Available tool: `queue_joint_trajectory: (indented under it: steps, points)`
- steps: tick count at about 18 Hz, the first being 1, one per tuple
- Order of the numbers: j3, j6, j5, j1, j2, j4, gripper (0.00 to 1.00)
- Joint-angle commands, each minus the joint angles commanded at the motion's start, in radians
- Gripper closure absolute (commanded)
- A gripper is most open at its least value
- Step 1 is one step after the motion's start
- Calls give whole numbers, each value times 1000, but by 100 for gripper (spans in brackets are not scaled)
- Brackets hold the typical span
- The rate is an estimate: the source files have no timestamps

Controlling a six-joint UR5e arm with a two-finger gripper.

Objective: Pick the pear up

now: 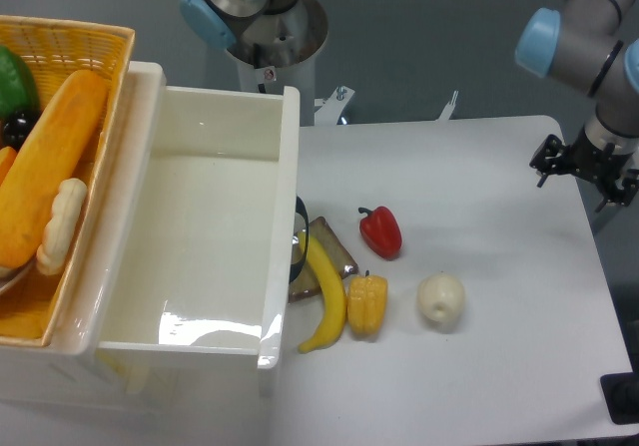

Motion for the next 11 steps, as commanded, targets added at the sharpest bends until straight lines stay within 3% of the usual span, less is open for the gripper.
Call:
queue_joint_trajectory:
  steps: [5, 11]
  points:
    - [-14, -29, -9, 1, -3, 5, 0]
    - [-48, -293, -17, -5, 0, 23, 0]
